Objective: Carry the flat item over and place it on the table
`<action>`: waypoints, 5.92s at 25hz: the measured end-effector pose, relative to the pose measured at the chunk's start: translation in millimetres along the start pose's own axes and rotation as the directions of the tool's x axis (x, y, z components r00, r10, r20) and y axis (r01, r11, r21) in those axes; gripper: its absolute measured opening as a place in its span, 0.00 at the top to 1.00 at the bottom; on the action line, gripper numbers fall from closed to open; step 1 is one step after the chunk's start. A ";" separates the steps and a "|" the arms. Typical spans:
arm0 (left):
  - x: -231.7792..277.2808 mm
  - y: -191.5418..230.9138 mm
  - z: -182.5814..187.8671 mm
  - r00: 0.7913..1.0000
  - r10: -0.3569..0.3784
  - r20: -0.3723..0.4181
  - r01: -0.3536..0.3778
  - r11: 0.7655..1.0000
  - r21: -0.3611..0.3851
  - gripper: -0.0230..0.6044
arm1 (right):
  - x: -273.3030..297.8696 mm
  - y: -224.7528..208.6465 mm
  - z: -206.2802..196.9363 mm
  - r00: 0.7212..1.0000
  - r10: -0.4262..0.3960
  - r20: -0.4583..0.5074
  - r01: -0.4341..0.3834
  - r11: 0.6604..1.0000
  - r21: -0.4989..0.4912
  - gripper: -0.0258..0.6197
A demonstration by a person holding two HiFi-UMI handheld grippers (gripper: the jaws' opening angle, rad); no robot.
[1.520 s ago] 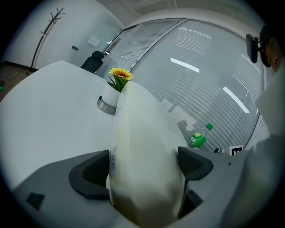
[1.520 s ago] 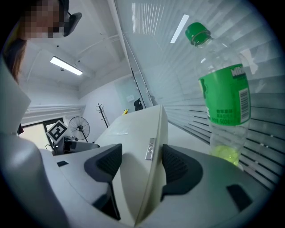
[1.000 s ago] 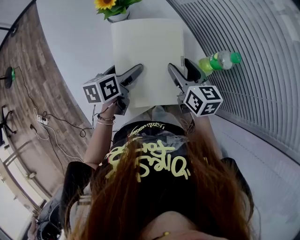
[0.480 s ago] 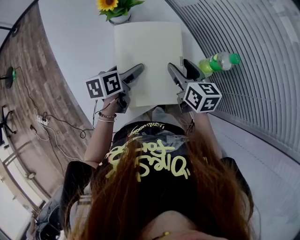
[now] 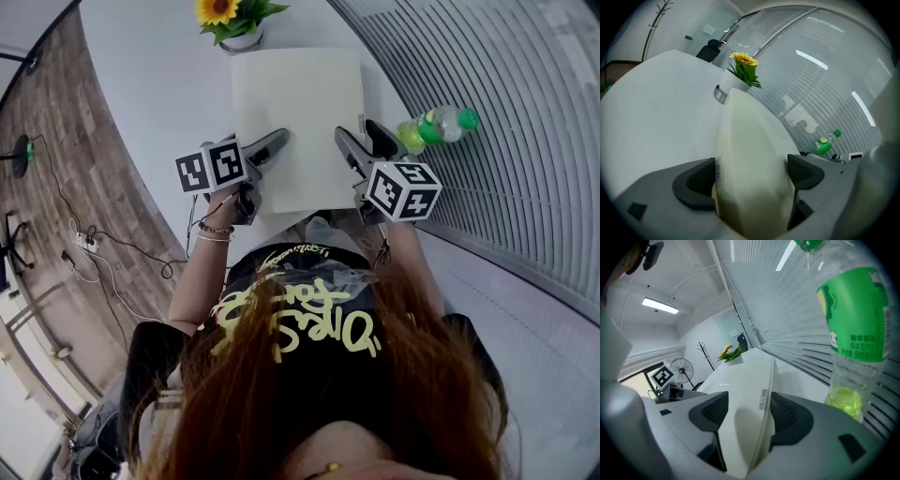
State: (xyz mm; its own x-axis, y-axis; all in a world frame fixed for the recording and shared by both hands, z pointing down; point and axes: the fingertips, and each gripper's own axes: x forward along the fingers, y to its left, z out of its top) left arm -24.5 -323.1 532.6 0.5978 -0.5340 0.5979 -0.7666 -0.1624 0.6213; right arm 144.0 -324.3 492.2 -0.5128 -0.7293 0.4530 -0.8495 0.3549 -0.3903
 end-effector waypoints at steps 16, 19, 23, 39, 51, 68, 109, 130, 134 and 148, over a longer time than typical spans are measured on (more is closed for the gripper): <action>5.7 3.9 0.6 1.000 0.011 -0.022 -0.011 1.000 -0.012 0.19 | 7.6 -4.9 -3.3 1.000 -0.001 -0.031 0.002 1.000 0.015 0.52; 3.3 2.7 -1.9 1.000 0.007 -0.018 -0.007 1.000 -0.015 0.19 | 5.3 -1.2 -5.4 0.999 0.003 -0.033 -0.003 1.000 -0.003 0.52; 3.0 3.2 -1.1 1.000 0.003 -0.015 -0.004 1.000 -0.021 0.19 | 5.6 0.9 -6.1 0.999 -0.005 -0.041 0.003 0.999 -0.033 0.52; -20.9 -12.1 28.4 0.986 0.017 0.163 -0.030 0.996 0.082 0.19 | 1.7 26.3 11.2 0.999 0.030 0.018 -0.027 0.983 -0.180 0.52; -53.5 -45.3 65.8 0.946 -0.028 0.323 -0.041 0.978 0.204 0.19 | -8.5 48.2 47.1 0.991 0.080 0.107 -0.055 0.975 -0.216 0.52; -81.6 -70.7 91.0 0.915 -0.080 0.396 -0.038 0.959 0.283 0.20 | -36.0 81.5 104.5 0.948 0.183 0.259 -0.122 0.964 -0.235 0.52; -137.7 -137.9 118.5 0.817 -0.194 0.543 -0.103 0.877 0.469 0.74 | -94.1 109.6 151.1 0.846 0.281 0.453 -0.152 0.942 -0.301 0.86; -140.9 -148.2 112.7 0.820 -0.219 0.529 -0.098 0.857 0.506 0.98 | -102.9 115.1 149.1 0.828 0.315 0.463 -0.173 0.930 -0.324 0.96; -141.0 -149.0 112.5 0.819 -0.219 0.530 -0.100 0.855 0.509 0.98 | -105.5 114.7 148.7 0.825 0.320 0.465 -0.178 0.929 -0.324 0.96; -140.5 -151.5 110.1 0.817 -0.222 0.533 -0.096 0.858 0.505 0.98 | -104.9 109.3 143.8 0.847 0.295 0.442 -0.147 0.929 -0.338 0.96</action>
State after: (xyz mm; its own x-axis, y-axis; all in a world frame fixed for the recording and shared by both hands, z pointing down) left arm -18.2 -314.8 298.8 0.5330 -0.8423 0.0807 -0.8337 -0.5065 0.2199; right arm 122.7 -293.1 286.8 -0.6303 -0.7716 -0.0855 -0.7560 0.6351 -0.1583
